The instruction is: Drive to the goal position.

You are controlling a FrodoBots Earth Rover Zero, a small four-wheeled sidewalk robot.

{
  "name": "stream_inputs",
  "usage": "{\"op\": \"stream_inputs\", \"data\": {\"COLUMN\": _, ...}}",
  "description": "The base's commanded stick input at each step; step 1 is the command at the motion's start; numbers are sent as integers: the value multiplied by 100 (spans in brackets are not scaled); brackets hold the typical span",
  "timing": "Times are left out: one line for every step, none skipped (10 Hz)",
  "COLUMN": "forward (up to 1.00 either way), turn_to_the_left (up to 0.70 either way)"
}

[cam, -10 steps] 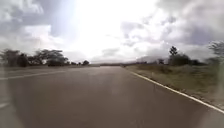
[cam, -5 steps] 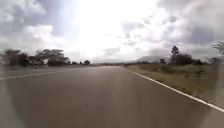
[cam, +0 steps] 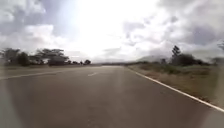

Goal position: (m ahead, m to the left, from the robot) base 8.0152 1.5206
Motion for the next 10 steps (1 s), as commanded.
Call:
{"op": "stream_inputs", "data": {"forward": 100, "turn_to_the_left": 0}}
{"op": "stream_inputs", "data": {"forward": 100, "turn_to_the_left": 0}}
{"op": "stream_inputs", "data": {"forward": 100, "turn_to_the_left": 0}}
{"op": "stream_inputs", "data": {"forward": 100, "turn_to_the_left": 0}}
{"op": "stream_inputs", "data": {"forward": 100, "turn_to_the_left": 0}}
{"op": "stream_inputs", "data": {"forward": 100, "turn_to_the_left": 0}}
{"op": "stream_inputs", "data": {"forward": 100, "turn_to_the_left": 0}}
{"op": "stream_inputs", "data": {"forward": 100, "turn_to_the_left": 0}}
{"op": "stream_inputs", "data": {"forward": 100, "turn_to_the_left": 0}}
{"op": "stream_inputs", "data": {"forward": 100, "turn_to_the_left": 0}}
